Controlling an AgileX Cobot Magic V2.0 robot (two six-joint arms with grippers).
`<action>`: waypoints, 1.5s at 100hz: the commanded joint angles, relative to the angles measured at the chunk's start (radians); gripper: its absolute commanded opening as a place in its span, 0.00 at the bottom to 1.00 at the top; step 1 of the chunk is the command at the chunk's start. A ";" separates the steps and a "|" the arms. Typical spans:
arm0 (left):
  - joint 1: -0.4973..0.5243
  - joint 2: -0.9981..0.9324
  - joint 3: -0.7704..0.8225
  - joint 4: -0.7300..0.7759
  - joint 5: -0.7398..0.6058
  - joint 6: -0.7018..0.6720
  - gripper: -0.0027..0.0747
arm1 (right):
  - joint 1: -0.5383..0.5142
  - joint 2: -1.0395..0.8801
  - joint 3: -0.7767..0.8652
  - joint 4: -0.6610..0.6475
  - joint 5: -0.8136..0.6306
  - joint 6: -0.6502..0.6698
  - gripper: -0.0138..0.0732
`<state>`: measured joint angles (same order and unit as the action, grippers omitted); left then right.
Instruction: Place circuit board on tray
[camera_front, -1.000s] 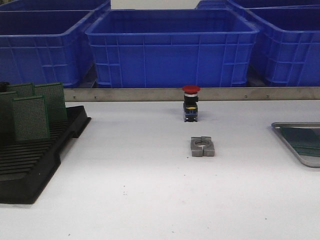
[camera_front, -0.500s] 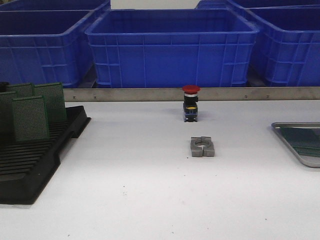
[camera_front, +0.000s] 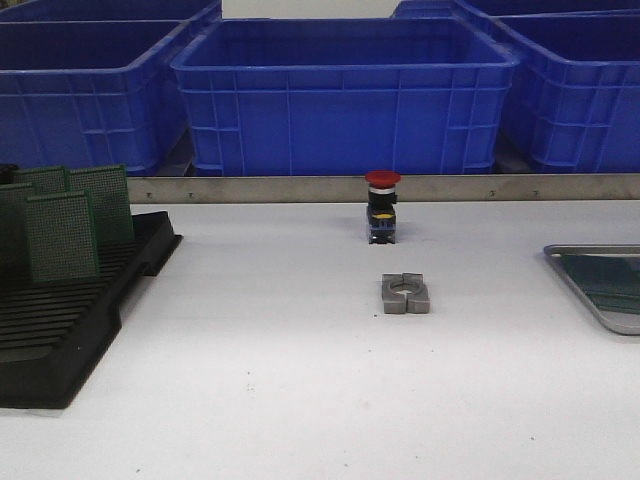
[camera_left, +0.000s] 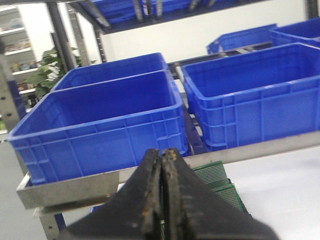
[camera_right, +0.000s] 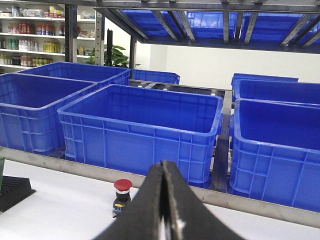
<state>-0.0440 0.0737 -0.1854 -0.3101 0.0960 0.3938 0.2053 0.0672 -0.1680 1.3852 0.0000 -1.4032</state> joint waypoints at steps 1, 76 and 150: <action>0.002 -0.006 0.036 0.205 -0.104 -0.292 0.01 | 0.002 0.010 -0.027 -0.004 -0.010 -0.007 0.09; 0.002 -0.107 0.211 0.353 0.083 -0.493 0.01 | 0.002 0.011 -0.024 -0.004 -0.009 -0.007 0.09; 0.002 -0.107 0.209 0.348 0.083 -0.493 0.01 | 0.002 0.011 -0.024 -0.004 -0.009 -0.007 0.09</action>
<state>-0.0440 -0.0059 0.0034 0.0423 0.2497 -0.0976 0.2053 0.0672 -0.1661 1.3852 0.0000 -1.4009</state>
